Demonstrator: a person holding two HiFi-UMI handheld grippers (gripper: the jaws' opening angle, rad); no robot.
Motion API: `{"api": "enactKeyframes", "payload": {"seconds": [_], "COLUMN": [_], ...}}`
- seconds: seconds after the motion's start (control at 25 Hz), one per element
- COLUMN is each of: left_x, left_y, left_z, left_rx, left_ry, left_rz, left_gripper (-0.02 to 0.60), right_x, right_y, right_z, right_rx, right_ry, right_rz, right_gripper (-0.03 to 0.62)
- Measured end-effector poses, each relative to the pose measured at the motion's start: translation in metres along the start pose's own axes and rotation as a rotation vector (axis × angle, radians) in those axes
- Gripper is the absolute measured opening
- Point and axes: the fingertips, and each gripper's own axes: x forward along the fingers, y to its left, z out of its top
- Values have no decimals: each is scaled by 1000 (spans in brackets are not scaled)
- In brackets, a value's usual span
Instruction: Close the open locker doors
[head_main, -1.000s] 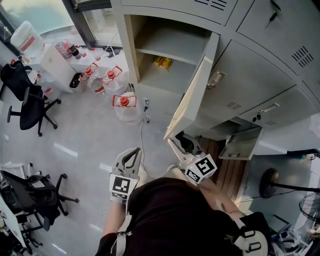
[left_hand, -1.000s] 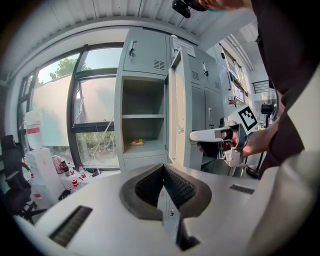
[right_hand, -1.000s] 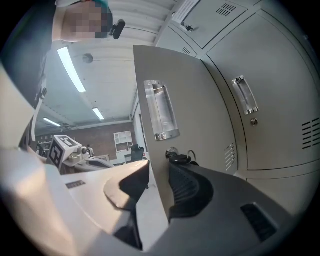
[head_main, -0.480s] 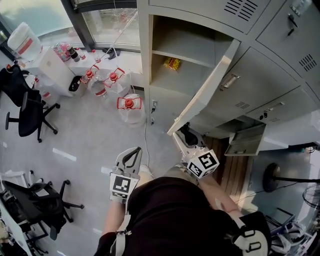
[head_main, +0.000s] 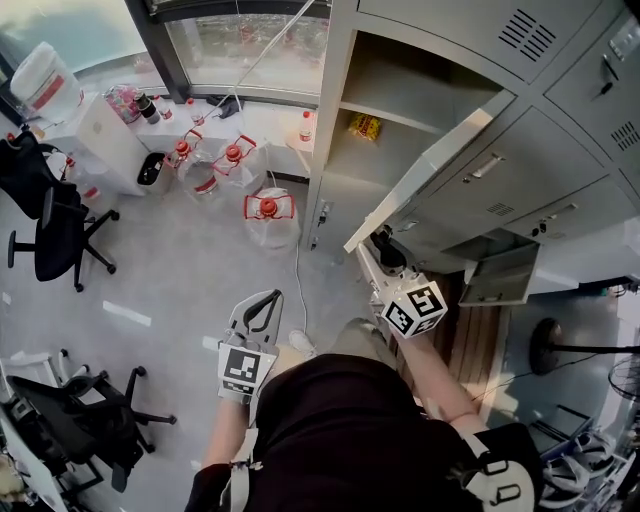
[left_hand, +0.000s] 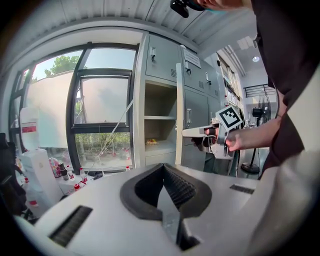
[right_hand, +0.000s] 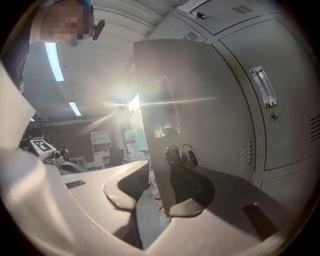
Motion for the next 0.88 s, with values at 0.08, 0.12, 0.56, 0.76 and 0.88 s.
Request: {"api": "enactKeyframes", "payload": {"seconds": [0.08,0.12,0.56,0.76,0.88], "left_x": [-5,-7,-7,-1,3], "left_y": [8,12,39,49,56], "left_z": [-4,-7,-7,-6,-4], "left_rx": [-5,-8,-51,-44,-47], "left_ry": [-3,-4,-1,-5,-1], "left_rz": [4,6,71,103,126], "left_gripper": [9,9,9,9,9], "right_x": [10,14,60,80,92], "right_y": [0,0,-6,-9,-12], "right_z": [2,2,8,12,13], "right_rx": [5,4,-11,-15,-18], "right_ry": [1,3,24,33,38], "right_rz": [-15,-21,-17,7,25], "right_gripper": [131,132,132,132,132]}}
